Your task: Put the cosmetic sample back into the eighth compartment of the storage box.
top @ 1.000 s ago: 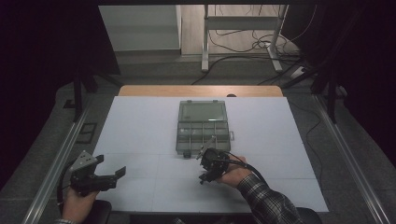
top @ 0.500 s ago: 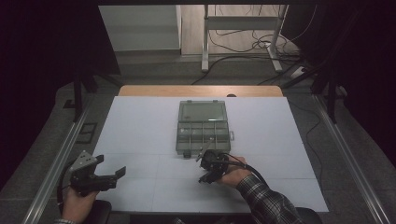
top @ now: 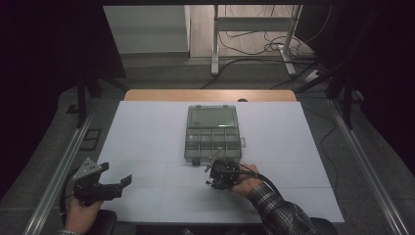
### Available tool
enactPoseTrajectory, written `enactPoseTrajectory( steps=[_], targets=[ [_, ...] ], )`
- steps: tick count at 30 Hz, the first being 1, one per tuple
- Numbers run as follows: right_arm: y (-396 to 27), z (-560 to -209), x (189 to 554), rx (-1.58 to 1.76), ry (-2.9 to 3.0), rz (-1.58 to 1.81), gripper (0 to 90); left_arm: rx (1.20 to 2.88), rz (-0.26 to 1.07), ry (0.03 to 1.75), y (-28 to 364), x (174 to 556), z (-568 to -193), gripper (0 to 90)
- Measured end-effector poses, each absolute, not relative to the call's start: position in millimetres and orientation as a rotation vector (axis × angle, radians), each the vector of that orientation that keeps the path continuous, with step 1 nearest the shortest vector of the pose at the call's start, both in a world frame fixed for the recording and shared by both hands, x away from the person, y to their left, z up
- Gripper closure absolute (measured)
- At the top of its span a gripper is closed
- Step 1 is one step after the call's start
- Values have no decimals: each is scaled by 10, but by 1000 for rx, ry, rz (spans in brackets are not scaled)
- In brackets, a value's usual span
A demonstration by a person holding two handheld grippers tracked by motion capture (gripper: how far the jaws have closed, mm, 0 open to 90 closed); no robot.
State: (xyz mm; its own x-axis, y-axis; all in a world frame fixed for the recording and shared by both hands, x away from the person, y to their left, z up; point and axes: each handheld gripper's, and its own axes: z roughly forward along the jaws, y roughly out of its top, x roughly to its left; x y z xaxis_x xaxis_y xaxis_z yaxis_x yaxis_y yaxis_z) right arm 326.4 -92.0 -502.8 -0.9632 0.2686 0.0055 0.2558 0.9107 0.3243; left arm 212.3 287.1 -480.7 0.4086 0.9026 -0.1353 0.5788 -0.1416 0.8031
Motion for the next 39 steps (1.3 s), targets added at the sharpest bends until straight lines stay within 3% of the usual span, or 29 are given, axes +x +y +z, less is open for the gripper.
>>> enactPoseTrajectory(
  steps=[39],
  targets=[
    [-1226,-4748,3406,649,2907,758,809,1843,491,1274,2865,2128,-4807,27]
  ],
)
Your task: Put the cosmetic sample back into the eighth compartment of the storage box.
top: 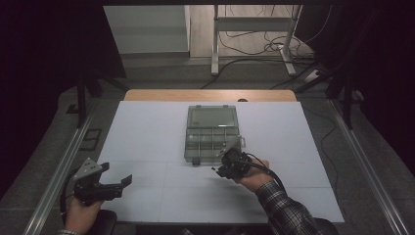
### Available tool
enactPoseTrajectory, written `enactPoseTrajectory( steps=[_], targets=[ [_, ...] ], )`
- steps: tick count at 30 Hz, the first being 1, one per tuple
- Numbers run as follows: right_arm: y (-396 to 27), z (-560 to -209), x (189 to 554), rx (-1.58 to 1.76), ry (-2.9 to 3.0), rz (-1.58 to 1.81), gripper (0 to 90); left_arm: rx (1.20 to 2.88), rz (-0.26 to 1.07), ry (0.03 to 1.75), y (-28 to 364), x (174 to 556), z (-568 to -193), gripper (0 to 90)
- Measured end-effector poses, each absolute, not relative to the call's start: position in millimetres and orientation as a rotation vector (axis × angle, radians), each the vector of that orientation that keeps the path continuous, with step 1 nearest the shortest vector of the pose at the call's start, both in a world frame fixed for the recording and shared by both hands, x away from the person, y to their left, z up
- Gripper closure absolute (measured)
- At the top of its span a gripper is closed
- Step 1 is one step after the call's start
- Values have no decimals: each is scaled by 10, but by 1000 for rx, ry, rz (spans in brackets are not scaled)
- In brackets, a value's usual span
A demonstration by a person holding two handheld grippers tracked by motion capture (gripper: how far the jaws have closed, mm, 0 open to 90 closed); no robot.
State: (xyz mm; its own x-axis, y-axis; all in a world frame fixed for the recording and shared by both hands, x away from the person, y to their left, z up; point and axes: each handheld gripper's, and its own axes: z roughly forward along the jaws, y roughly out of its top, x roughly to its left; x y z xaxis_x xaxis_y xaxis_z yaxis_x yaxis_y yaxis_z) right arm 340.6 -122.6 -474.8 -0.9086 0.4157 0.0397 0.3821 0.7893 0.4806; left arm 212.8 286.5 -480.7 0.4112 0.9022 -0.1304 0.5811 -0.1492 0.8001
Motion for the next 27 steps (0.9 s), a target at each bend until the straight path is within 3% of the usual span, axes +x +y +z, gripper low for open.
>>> enactPoseTrajectory(
  steps=[27],
  targets=[
    [-1450,-4585,3607,774,2760,854,809,1858,492,1269,2849,2135,-4808,32]
  ],
)
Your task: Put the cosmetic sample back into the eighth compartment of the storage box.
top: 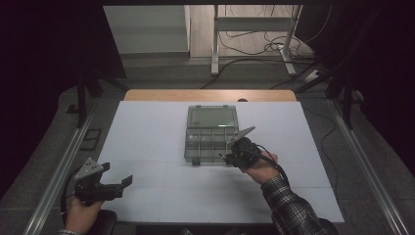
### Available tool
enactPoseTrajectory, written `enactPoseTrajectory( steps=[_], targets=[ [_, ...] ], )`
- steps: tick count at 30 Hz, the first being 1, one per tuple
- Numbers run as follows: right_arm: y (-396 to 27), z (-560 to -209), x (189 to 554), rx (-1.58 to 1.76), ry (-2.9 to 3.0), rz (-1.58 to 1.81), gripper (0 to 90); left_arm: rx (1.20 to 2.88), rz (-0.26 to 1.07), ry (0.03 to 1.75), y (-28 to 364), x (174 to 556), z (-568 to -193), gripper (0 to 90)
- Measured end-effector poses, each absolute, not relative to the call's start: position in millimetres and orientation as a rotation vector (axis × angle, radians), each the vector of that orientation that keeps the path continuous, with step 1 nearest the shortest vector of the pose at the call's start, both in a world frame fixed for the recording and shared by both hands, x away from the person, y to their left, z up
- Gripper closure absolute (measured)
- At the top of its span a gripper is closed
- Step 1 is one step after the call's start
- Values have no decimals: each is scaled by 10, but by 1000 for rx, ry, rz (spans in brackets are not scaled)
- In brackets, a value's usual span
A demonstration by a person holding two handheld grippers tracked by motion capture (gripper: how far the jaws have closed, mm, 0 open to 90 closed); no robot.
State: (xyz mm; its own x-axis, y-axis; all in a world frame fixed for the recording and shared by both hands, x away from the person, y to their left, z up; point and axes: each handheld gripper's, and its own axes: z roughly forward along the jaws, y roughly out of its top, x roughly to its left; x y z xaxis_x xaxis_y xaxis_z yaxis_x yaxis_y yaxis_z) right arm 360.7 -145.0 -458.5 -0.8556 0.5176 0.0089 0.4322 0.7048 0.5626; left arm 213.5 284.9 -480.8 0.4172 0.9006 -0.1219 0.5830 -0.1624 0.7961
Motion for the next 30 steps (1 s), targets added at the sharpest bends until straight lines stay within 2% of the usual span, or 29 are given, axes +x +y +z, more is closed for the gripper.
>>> enactPoseTrajectory(
  steps=[30],
  targets=[
    [-1590,-4569,3982,903,2657,837,809,1876,490,1267,2833,2144,-4810,34]
  ],
)
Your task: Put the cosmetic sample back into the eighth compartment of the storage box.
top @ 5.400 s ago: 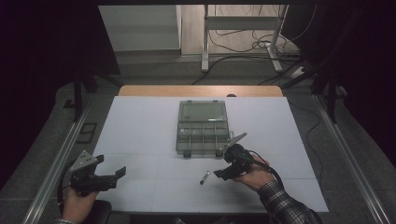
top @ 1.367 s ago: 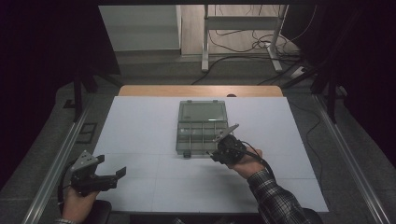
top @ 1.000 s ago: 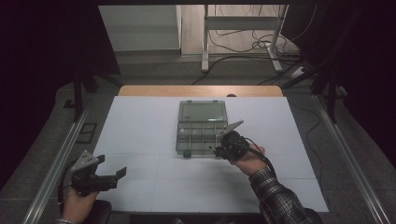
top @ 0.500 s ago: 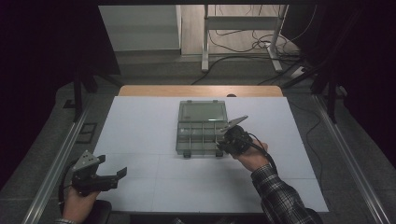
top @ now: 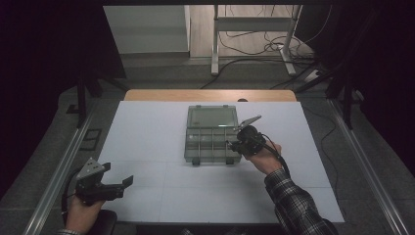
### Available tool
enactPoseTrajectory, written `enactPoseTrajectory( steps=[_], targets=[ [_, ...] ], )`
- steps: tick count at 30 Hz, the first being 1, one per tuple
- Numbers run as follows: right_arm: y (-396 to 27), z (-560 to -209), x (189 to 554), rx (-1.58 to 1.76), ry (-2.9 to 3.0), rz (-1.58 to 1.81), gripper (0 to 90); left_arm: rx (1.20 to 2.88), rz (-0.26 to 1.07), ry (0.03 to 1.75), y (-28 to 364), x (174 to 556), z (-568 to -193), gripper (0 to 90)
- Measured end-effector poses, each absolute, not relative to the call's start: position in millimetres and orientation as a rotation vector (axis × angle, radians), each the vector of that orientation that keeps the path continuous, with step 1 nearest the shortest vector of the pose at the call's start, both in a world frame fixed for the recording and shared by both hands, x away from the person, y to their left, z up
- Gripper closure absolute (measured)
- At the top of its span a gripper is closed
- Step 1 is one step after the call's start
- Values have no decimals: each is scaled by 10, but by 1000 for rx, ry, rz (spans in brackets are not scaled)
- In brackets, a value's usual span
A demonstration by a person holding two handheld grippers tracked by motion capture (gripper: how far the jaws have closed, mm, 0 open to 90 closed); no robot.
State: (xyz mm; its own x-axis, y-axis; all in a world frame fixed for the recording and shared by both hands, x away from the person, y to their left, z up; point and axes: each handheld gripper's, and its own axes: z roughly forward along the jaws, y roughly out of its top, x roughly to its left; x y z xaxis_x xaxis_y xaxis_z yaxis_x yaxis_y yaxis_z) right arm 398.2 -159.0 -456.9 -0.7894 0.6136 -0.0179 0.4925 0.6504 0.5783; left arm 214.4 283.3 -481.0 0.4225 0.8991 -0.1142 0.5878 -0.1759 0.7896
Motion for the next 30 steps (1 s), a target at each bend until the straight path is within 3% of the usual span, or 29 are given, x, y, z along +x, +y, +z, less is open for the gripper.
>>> enactPoseTrajectory(
  steps=[22,30],
  targets=[
    [-1559,-4730,4077,915,2667,727,797,1879,487,1267,2833,2148,-4811,35],
    [-1564,-4726,4061,913,2662,739,731,1878,487,1267,2833,2147,-4811,35]
  ],
)
